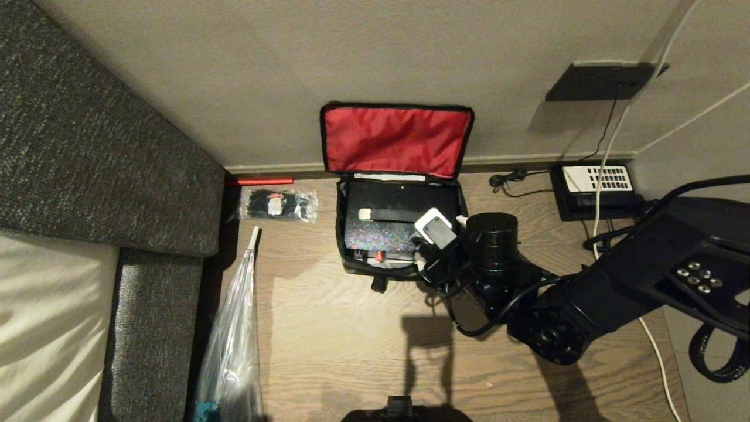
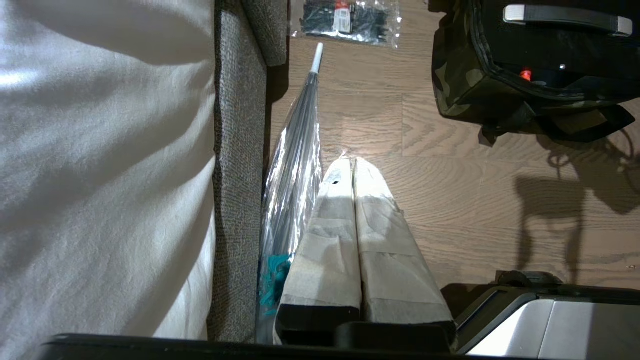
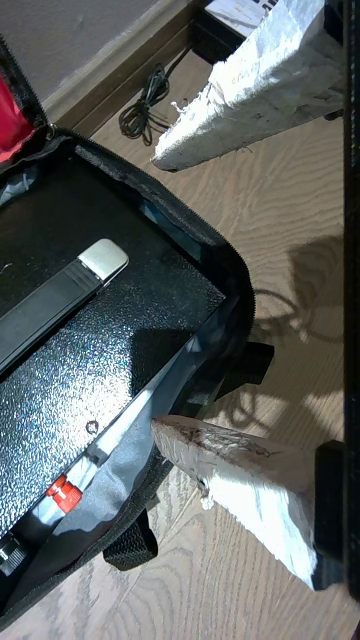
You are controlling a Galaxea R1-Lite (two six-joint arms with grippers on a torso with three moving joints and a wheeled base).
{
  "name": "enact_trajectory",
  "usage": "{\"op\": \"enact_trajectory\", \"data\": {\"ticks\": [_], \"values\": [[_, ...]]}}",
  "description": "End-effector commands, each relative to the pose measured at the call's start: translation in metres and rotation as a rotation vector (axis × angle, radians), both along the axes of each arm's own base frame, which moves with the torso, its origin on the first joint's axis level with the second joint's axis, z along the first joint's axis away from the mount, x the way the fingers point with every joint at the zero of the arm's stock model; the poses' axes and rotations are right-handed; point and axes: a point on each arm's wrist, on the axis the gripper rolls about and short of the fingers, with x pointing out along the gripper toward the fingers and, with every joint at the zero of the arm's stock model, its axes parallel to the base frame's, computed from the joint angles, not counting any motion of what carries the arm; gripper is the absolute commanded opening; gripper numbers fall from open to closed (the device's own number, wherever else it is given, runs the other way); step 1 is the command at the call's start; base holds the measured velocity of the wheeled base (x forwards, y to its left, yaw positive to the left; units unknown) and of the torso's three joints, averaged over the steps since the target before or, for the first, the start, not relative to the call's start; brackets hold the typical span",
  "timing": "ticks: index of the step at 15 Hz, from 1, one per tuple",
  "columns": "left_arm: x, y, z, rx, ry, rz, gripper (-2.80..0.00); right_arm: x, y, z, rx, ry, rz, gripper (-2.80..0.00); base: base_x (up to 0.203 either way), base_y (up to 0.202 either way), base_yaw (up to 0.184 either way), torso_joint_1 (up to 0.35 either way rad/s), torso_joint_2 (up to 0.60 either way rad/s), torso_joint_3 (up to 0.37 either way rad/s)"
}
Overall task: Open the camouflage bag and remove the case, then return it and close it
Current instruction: Grip the handle
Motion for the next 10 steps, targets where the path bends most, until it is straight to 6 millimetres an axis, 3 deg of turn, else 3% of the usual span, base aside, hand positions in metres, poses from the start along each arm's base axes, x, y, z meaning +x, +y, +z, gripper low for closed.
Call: {"op": "enact_trajectory", "data": {"ticks": [1, 10], "values": [[0.0001, 0.0000, -0.0008, 0.000, 0.000, 0.001, -2.80, 0.0016, 0.0014, 0.0010, 0.000, -0.006, -0.001, 0.00, 0.000, 0.000, 0.000, 0.000, 0.00, 0.000], [0.0001, 0.0000, -0.0011, -0.003, 0.006, 0.001, -2.80, 0.0095, 0.0074, 0.0066, 0.007, -0.035, 0.001, 0.00, 0.000, 0.000, 0.000, 0.003, 0.00, -0.095]]}}
